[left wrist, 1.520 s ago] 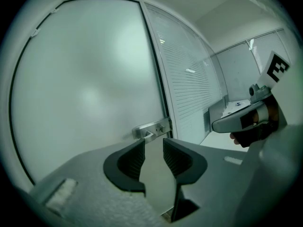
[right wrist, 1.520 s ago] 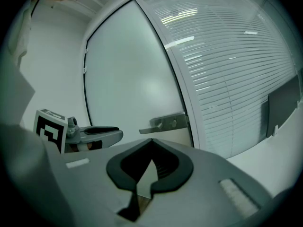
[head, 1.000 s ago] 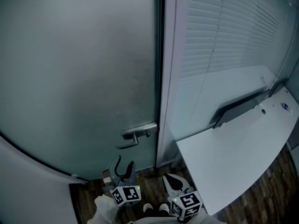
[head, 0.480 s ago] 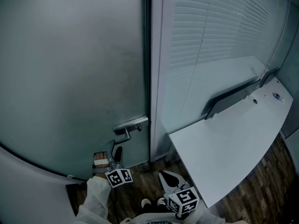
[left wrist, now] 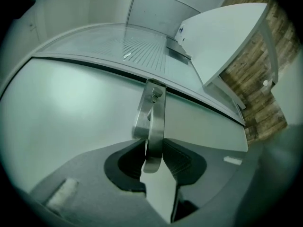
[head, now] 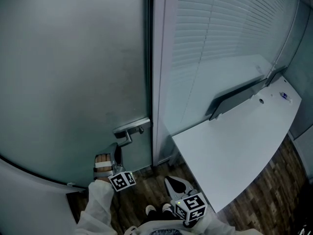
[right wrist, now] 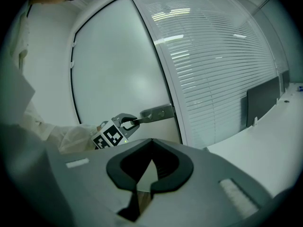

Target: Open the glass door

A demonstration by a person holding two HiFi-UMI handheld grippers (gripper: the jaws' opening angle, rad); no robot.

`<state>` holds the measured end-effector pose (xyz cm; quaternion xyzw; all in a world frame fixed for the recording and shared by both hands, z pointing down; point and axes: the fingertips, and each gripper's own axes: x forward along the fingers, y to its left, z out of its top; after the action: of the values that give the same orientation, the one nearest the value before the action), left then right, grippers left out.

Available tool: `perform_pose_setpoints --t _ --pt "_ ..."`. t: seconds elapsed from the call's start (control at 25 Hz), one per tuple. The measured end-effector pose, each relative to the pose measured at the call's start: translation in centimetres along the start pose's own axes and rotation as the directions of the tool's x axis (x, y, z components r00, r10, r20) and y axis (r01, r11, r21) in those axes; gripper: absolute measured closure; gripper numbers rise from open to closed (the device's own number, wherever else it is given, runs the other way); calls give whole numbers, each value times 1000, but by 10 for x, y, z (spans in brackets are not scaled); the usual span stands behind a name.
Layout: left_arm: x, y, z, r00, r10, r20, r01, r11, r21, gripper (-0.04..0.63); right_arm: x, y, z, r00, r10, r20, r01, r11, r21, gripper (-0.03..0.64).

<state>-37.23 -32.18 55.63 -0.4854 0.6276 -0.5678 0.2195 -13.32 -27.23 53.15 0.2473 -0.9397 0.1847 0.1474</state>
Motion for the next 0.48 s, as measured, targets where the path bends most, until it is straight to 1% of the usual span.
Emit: perform_pose_setpoints --t 0.08,0.24,0.28,0.36,0.48 --pt "0 -1 0 1000 6 -2 -6 1000 -1 482 1 -1 -2 1000 -2 -7 2 1000 3 611" --pt "0 -2 2 1000 16 8 -17 999 51 491 4 -1 -5 1000 3 -16 -3 1000 12 611" --pt "0 -2 2 1000 16 7 -17 999 52 491 5 0 -6 1000 7 -19 -7 1000 15 611" --pt "0 -2 1 1000 12 -3 -12 1000 26 491 9 2 -8 1000 17 -25 -16 1000 21 611" --pt "1 -2 0 1000 17 -25 -18 999 -46 486 15 4 -11 999 30 -38 -29 999 27 611"
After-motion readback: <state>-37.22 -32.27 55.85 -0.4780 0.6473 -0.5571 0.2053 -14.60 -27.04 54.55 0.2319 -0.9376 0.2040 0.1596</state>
